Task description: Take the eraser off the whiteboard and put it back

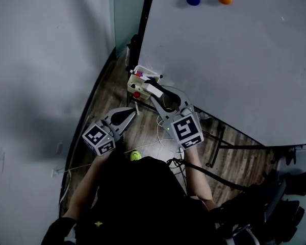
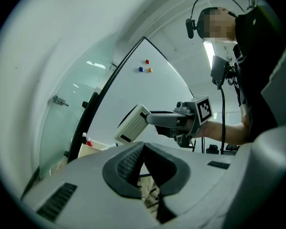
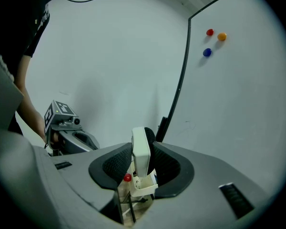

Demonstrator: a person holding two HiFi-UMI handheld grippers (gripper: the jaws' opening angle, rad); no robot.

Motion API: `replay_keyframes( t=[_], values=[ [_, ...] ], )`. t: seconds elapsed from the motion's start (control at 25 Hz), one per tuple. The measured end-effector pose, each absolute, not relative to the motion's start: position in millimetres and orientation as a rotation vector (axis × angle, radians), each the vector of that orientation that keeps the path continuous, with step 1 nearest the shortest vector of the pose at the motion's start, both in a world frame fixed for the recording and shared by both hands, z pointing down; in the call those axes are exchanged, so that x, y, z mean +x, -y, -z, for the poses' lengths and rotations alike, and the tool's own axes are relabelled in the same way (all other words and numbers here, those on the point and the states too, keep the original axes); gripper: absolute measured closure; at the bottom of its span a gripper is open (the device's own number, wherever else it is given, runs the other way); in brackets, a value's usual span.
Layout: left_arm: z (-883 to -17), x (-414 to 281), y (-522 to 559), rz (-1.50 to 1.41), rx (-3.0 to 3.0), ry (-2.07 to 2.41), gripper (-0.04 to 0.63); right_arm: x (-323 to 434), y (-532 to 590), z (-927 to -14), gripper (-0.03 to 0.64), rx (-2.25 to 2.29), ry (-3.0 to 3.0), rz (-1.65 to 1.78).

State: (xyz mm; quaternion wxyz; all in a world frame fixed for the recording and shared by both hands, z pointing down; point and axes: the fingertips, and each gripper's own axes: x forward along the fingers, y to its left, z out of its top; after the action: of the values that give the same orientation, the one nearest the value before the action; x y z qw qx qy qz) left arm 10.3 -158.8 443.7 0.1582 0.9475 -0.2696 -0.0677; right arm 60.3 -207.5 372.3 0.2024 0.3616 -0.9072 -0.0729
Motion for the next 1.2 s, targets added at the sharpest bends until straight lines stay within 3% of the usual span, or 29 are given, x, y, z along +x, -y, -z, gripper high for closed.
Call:
replay_keyframes(
  t=[1.2],
  values=[
    [-433,-21,179,0.251,2.678,0.763,0.569,47,234,-411,0.465,0.990,2.476,0.092]
  ],
)
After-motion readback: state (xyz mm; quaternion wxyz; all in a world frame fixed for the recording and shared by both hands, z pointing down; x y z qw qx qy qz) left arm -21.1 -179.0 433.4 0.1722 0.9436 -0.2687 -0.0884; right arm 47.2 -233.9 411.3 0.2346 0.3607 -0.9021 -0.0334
